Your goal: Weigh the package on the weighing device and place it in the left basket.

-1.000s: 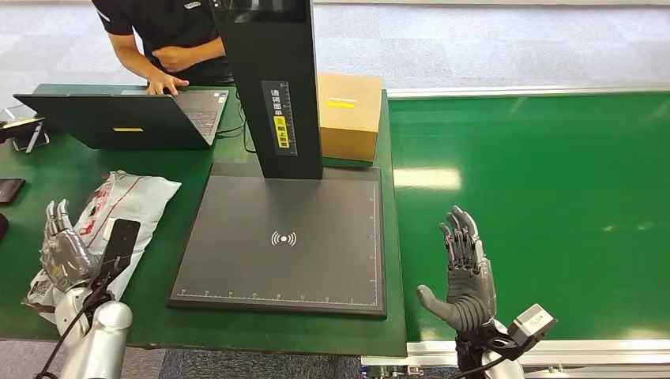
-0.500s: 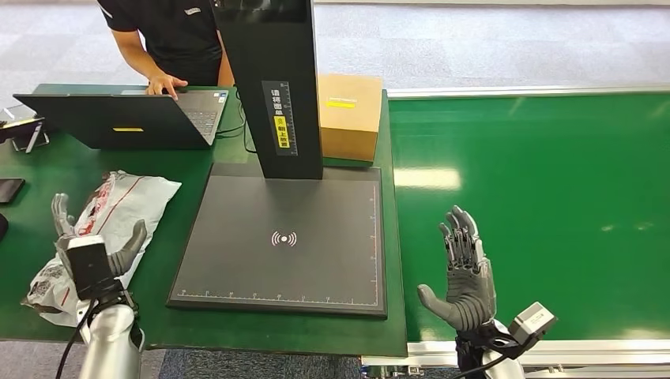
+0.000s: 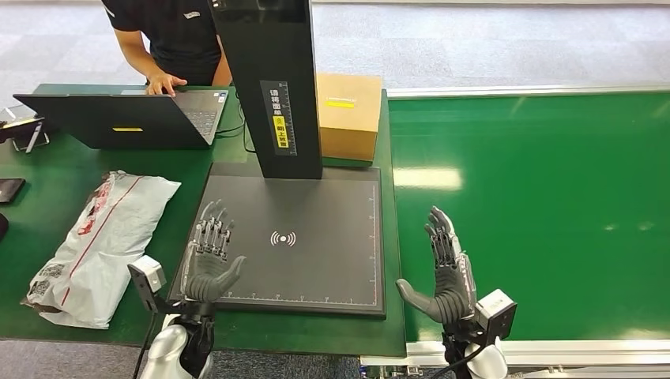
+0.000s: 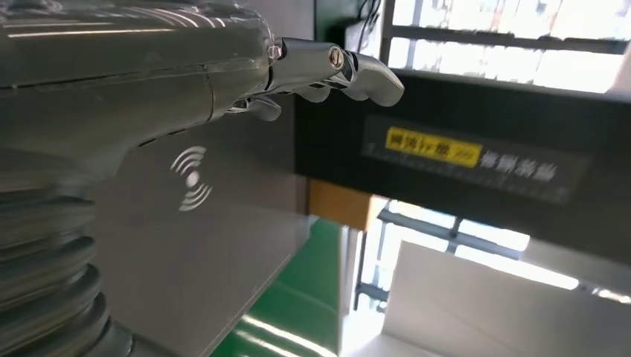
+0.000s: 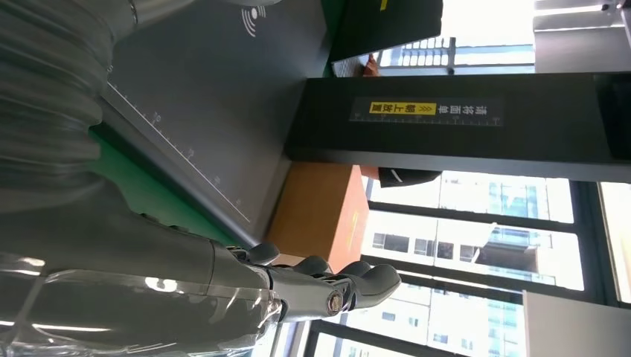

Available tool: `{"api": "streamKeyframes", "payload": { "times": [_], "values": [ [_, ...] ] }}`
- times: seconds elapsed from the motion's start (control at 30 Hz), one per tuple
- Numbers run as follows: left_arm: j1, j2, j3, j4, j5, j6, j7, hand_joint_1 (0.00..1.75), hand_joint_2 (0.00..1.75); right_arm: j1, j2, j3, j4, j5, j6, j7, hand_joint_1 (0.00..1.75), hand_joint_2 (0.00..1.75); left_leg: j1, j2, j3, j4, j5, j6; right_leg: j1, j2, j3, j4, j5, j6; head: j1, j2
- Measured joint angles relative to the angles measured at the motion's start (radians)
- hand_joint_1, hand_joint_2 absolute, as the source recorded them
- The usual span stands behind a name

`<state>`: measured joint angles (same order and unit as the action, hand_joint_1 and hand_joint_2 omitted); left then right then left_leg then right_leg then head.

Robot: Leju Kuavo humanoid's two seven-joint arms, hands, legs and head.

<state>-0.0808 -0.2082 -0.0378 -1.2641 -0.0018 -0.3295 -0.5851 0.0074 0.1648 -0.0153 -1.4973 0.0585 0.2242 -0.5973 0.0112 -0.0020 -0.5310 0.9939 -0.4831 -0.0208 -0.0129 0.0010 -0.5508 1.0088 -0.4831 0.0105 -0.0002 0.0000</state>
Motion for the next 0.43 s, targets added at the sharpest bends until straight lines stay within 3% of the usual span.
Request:
{"api": "streamKeyframes", "payload": {
  "times": [0.43],
  "values": [
    [0.018,0.005,-0.042,0.005,-0.051,0.000,0.009,0.00,1.75,0.005,0.000,0.000,0.014,-0.001,0.014,-0.013,0.00,1.75,0.000,0.000,0.000,-0.001,0.000,0.000,0.000,0.000,0.000,0.000,0.000,0.000,0.000,0.000]
  ]
}}
